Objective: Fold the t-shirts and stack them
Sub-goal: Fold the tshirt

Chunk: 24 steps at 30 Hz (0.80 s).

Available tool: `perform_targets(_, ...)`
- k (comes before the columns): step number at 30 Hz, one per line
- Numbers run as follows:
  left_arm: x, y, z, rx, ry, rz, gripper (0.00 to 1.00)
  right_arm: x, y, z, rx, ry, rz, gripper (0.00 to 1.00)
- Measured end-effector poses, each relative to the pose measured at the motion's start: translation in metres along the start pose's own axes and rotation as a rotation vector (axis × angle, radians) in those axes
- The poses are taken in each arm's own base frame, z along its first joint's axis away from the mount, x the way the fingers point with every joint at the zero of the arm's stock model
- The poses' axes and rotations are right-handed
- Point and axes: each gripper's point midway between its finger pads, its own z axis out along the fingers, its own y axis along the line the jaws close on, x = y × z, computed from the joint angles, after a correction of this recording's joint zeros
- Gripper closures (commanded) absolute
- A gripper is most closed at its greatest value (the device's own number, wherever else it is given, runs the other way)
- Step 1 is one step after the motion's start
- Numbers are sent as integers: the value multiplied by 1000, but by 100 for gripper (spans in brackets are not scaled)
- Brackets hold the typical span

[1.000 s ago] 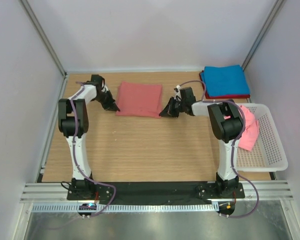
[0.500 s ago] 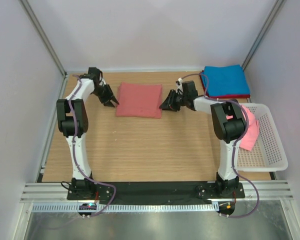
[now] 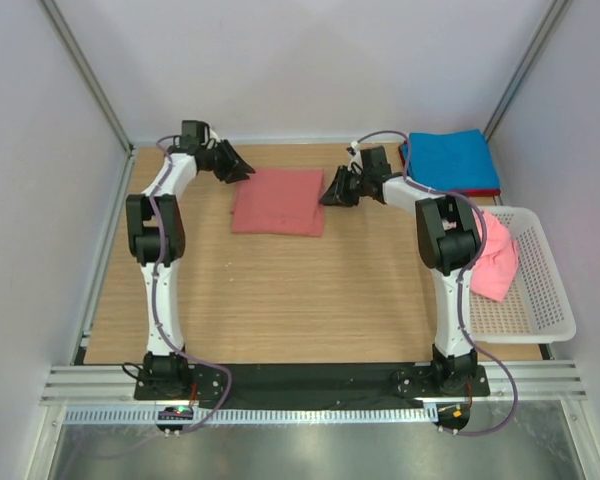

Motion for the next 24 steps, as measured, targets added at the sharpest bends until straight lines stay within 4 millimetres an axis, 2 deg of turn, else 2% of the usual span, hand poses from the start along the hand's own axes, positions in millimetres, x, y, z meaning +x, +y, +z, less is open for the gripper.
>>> perform_targets(5,-1,18,42,60,20,-58,68,15,-11,4,14,53,6,75)
perform_targets(9,-10,24,61,87,11,-86,68,19,-10,5,0,66,2,75)
perform_targets(18,-28,11,62,139,-39,-66,68,20,-10,6,-14,73,-1,71)
perform_targets(24,-30,11,61,142,-45,-64,69,17,-9,7,-19,61,-8,73)
